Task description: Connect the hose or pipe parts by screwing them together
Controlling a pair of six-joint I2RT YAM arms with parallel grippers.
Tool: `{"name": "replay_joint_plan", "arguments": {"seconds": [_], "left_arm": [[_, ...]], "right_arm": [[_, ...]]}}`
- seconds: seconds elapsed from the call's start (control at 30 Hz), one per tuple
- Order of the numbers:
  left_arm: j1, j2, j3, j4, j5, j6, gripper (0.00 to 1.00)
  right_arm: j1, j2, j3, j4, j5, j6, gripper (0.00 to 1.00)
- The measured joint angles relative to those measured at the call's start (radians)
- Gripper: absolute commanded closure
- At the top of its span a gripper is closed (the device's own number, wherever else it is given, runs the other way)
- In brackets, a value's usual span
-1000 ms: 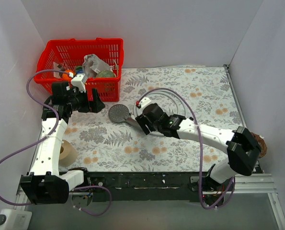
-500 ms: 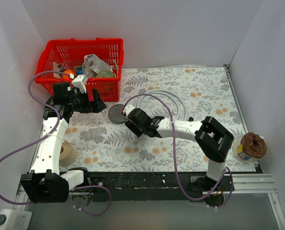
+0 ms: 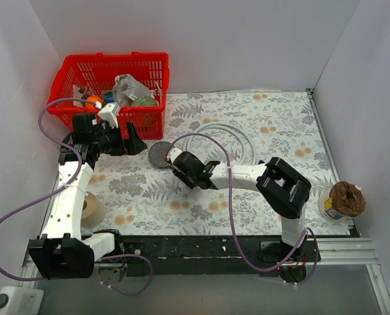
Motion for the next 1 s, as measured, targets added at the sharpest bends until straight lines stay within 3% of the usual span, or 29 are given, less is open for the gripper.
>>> {"name": "replay_joint_plan", "arguments": {"seconds": [0.33, 0.7, 1.0], "left_arm": [[0.000, 0.011, -0.019, 0.006, 0.002, -0.058, 0.02], [0.000, 0.130, -0.019, 0.001, 0.111, -0.134, 0.02], [-0.046, 0.151, -0.037, 0.028, 0.195, -0.268, 0.02]], "right_arm": [[0.051, -0.042, -0.007, -0.027, 0.041, 0.071, 0.99], [0.082, -0.372, -0.117, -0.046, 0.106, 0.329, 0.99], [0.088, -0.462, -0.199, -0.039, 0.158, 0.478, 0.99]]}}
